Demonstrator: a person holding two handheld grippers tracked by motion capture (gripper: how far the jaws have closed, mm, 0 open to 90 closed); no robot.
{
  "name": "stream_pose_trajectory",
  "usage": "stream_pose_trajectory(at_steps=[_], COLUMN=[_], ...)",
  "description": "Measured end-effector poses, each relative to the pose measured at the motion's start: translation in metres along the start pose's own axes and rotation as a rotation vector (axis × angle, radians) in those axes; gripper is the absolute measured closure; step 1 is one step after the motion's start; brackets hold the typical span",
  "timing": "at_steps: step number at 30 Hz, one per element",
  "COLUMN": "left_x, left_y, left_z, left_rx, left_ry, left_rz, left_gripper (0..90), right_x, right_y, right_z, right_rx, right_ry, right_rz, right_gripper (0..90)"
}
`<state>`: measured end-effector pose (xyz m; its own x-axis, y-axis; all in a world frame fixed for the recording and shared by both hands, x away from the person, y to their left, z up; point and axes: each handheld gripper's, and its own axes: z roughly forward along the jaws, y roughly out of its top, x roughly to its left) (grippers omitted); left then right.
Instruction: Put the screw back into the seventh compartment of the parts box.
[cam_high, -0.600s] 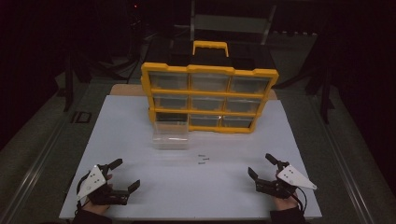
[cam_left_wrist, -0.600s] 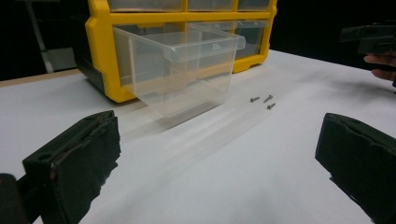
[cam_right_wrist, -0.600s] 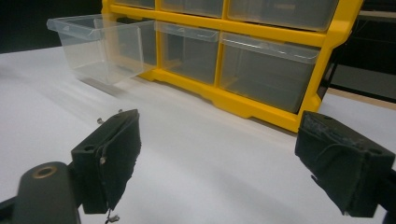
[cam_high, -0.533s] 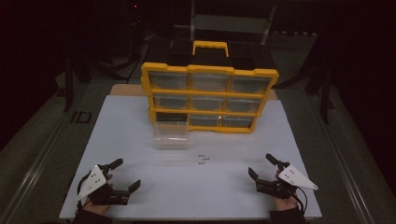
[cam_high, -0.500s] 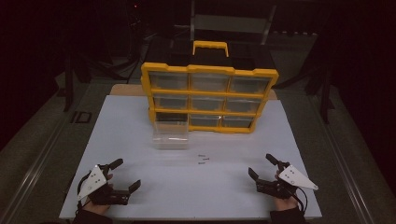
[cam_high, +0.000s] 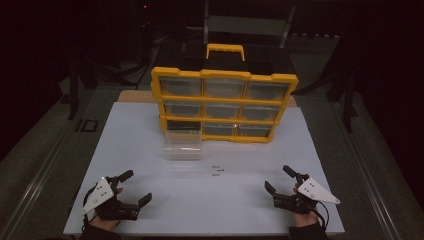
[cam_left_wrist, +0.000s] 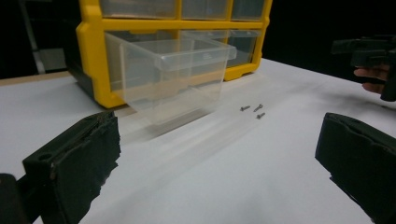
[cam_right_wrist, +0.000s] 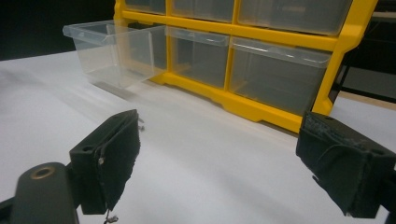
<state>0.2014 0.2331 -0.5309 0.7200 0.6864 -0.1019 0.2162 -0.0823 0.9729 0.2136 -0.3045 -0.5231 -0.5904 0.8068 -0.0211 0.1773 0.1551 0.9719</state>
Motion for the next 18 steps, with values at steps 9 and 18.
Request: stream_pose_trajectory(at_steps=[9,18], left_x=[-0.011,-0.019], left_y=[0.015,0.025], left_z=[0.002,0.005], left_rx=[0.014,0.014], left_ry=[-0.046,-0.071], left_rz=[0.004,-0.001], left_gripper=[0.0,0.0], right_x=[0.000,0.003], right_y=[0.001,0.002], right_z=[0.000,0.000], right_rx=[-0.003,-0.008], right_ry=[-0.004,-0.002], right_rz=[0.004,-0.002], right_gripper=[13.4,13.4])
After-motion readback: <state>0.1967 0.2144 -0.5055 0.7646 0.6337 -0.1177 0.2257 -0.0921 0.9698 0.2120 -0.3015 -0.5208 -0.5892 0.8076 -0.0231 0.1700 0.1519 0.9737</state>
